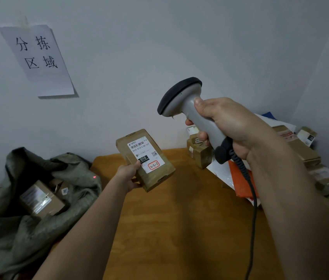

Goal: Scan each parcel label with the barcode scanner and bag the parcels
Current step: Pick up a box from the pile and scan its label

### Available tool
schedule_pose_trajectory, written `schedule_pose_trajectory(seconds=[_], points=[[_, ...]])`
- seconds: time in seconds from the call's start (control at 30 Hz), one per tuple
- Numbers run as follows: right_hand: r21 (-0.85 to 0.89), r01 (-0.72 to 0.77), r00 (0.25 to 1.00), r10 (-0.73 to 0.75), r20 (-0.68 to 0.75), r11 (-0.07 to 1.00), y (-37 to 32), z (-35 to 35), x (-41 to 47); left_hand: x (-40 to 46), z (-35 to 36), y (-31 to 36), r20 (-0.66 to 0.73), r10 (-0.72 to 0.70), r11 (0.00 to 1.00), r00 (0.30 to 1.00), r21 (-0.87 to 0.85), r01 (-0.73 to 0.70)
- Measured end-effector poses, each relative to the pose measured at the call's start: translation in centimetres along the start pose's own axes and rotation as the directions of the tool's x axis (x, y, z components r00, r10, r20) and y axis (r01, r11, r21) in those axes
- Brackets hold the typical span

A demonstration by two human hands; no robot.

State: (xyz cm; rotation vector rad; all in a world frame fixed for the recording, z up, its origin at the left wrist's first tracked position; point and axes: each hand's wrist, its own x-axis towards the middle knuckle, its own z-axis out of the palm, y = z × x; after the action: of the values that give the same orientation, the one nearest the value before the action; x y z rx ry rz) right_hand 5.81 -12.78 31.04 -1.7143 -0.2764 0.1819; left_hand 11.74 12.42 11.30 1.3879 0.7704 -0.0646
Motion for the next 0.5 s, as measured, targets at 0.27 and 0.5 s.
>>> schedule_pose_trajectory(seconds=[0.27, 0.5], points=[[0.152, -0.107, 0.992, 0.096, 0.079, 0.983, 1.1, 5.6, 2.6, 1.3, -4.8, -0.9, -0.027, -0.03, 0.997, 0.999, -0.07, 0.028], [0.243, -0.242, 0.968, 0.219, 0.119, 0.939, 3.5, 14.4, 7.2, 5.4, -13.1, -1.2, -0.1, -0.087, 0.972, 0.991, -0.226, 0.063]])
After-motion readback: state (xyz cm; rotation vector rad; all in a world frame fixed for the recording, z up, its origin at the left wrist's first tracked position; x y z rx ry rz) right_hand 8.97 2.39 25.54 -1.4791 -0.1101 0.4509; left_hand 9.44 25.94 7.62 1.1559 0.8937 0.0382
